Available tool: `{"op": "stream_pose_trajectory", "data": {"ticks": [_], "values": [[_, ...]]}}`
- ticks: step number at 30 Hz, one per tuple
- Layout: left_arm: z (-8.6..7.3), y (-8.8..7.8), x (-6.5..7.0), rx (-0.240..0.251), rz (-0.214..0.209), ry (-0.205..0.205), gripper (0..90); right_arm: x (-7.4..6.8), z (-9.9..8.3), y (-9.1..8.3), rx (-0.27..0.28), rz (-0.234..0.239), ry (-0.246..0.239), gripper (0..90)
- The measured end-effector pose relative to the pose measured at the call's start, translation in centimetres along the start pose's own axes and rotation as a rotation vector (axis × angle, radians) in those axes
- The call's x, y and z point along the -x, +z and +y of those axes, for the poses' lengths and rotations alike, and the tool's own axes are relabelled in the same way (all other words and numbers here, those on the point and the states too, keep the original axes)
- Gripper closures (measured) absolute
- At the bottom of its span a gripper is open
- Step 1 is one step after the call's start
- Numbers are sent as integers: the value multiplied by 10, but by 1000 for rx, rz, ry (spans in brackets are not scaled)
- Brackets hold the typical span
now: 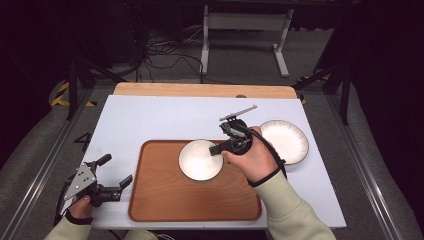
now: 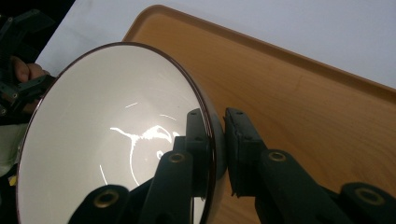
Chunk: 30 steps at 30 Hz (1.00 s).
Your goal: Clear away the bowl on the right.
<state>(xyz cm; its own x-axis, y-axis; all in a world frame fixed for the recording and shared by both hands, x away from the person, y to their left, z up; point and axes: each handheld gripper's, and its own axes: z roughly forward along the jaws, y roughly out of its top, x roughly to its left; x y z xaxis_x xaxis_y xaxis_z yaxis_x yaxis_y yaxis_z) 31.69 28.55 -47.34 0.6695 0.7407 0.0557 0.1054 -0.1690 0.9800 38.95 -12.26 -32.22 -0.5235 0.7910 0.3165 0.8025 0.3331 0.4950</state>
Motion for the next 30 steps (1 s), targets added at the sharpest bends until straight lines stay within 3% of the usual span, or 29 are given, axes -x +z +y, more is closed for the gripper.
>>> {"op": "stream_pose_trajectory", "data": {"ticks": [17, 30], "values": [[0, 0, 0, 0, -1, 3, 3, 0, -13, 47, -31, 23, -3, 803], [0, 0, 0, 3, 1, 1, 3, 4, -21, 67, -54, 7, -1, 798]]}}
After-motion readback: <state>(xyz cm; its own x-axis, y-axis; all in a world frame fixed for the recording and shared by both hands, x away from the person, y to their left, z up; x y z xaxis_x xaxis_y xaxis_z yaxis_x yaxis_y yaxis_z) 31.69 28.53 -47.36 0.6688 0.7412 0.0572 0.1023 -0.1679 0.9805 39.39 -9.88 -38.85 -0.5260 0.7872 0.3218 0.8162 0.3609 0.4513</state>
